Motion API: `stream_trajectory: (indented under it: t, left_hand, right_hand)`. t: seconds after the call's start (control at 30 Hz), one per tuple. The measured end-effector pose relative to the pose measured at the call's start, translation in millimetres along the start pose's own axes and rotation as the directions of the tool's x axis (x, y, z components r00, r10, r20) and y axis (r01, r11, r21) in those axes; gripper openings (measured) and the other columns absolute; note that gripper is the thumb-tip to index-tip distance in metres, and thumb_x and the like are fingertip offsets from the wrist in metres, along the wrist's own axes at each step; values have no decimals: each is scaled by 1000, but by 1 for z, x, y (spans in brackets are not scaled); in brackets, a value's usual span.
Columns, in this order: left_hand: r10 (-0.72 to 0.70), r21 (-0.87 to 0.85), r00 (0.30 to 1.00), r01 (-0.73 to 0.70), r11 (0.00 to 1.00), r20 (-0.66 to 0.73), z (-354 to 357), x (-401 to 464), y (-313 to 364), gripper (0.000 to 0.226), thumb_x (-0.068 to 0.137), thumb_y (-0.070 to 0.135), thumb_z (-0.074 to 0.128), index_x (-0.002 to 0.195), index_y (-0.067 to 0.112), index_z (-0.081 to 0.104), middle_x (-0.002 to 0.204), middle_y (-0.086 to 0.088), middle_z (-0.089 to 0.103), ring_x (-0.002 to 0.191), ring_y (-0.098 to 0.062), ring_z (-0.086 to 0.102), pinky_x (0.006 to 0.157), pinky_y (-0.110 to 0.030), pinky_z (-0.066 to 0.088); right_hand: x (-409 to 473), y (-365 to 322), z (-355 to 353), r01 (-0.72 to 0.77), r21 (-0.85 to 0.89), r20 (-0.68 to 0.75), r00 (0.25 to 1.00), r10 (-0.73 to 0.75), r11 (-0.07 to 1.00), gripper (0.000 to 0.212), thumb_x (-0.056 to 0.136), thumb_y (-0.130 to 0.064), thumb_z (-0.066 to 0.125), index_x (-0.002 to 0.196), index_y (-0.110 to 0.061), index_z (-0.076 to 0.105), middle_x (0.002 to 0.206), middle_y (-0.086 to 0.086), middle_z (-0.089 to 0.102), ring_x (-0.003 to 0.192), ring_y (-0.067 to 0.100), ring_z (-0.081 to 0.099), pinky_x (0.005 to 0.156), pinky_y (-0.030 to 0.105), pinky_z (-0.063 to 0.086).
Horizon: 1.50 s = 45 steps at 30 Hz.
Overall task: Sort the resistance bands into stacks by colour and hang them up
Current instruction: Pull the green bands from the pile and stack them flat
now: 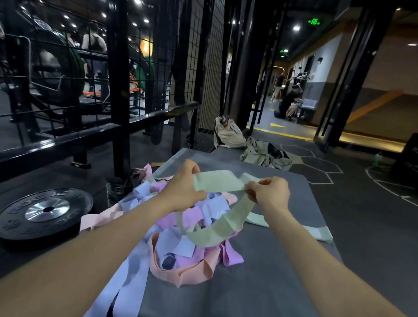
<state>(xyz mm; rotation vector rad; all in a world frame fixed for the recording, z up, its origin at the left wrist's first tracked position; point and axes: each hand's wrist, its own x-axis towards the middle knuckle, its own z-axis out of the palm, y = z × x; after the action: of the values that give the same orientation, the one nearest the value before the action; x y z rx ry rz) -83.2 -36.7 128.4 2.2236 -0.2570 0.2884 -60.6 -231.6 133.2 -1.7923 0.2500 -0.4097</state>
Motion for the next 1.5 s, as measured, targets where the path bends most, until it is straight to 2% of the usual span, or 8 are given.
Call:
stream_trajectory:
  t: [0.1,0.2,0.4,0.53,0.77,1.03,1.27,1.5]
  left_hand:
    - [77,40,996,-75,996,-53,0,0,-1,29,85,10,60,108,14,44,103,0,44,65,-9,41,58,-13,37]
    - [90,65,987,-82,995,-131,3,3,-5,8,89,15,58,93,8,57,86,1,50,62,-7,44,52,-10,35]
    - [-62,-82,996,56,995,-65,6,10,-24,31,93,22,54,64,10,53,67,-5,51,70,-16,44,66,-30,39]
    - [-254,-478,959,284,831,129,6,7,-16,25,100,19,43,82,12,59,82,-5,61,76,-16,57,73,-27,52]
    - [-475,-717,878,371,590,63,18,15,-11,26,99,16,39,76,14,51,72,-3,52,66,-15,49,61,-26,45]
    - [-606,-845,794,349,405,37,-8,17,-27,19,85,24,52,69,13,52,68,-10,62,65,-24,57,71,-31,50]
    - [-630,-885,775,252,392,-58,-12,10,-34,26,88,12,44,62,15,47,34,5,48,42,-11,47,47,-19,40]
    - [-592,-656,797,509,557,116,-5,7,-50,10,95,19,46,93,19,56,86,0,58,73,-13,55,61,-25,48]
  right_hand:
    - [1,3,-5,-24,18,62,998,23,1000,34,80,4,66,97,-5,37,84,10,53,46,17,61,49,28,55]
    - [1,6,-5,75,-139,167,985,-51,987,16,81,6,59,71,-7,57,69,12,63,52,19,66,67,40,60]
    - [-5,18,-11,349,-440,389,905,-175,827,12,79,-8,70,91,-7,67,78,4,61,76,17,55,64,22,38]
    - [0,27,-14,357,-426,361,910,-206,831,9,88,-19,62,84,-11,62,74,5,55,72,20,47,63,25,34]
    - [-8,34,-15,72,-58,505,862,-33,996,24,95,-25,53,73,-17,53,62,-1,51,56,12,44,54,24,37]
    - [-3,56,-52,252,-383,727,676,121,889,22,69,-23,82,71,-6,68,65,-3,57,64,8,48,64,22,36]
    - [1,73,-65,79,-147,612,791,28,986,26,80,-27,72,60,-15,59,68,0,56,70,11,48,70,24,35]
    - [12,81,-65,238,-484,425,905,-11,842,33,93,-31,53,66,-15,44,63,-2,45,65,17,42,57,28,33]
